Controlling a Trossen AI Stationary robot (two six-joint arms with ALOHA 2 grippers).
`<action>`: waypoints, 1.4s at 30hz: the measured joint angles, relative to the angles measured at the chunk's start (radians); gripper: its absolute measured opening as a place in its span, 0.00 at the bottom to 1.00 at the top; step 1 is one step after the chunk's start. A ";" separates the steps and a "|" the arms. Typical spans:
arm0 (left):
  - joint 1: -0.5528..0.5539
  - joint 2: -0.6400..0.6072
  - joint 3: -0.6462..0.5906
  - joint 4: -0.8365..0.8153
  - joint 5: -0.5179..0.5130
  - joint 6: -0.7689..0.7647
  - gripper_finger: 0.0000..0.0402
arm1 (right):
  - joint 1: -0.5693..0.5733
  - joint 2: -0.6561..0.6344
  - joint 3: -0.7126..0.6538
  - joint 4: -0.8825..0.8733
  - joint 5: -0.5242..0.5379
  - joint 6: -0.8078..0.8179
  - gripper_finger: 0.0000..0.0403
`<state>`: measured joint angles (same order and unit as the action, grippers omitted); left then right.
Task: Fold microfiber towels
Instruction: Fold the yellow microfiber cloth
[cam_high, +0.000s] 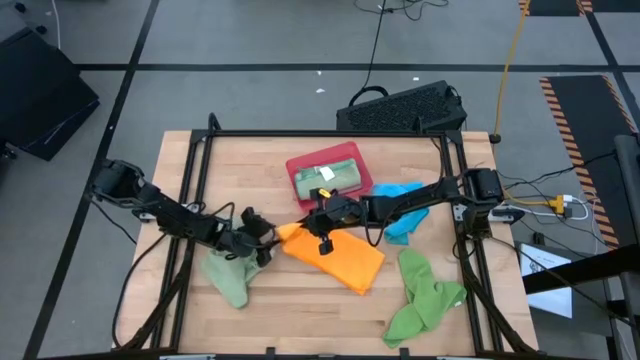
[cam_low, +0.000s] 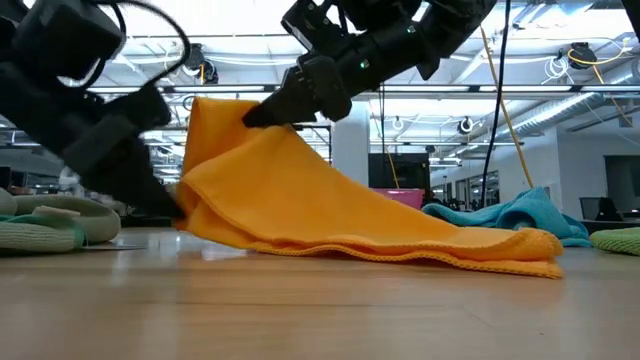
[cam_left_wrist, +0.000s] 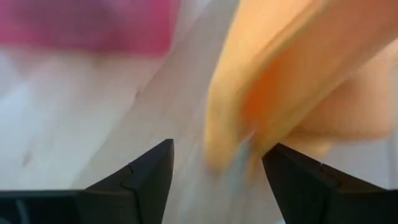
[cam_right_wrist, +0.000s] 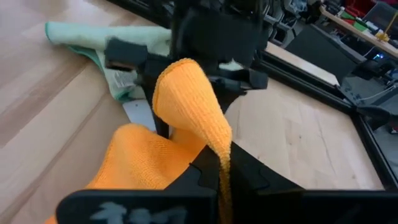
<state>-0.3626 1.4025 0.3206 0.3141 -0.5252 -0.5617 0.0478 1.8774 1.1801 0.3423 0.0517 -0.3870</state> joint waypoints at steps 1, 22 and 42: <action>0.000 0.000 0.000 0.033 -0.003 0.024 0.61 | -0.002 0.000 0.000 -0.003 0.000 0.000 0.01; 0.068 0.000 0.000 0.080 0.053 0.194 0.61 | -0.014 0.000 0.000 -0.009 0.000 0.007 0.01; 0.132 0.118 0.000 0.143 0.162 0.238 0.24 | -0.014 0.001 0.000 0.009 -0.001 0.012 0.01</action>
<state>-0.2307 1.5203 0.3211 0.4576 -0.3636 -0.3239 0.0341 1.8782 1.1801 0.3511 0.0509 -0.3752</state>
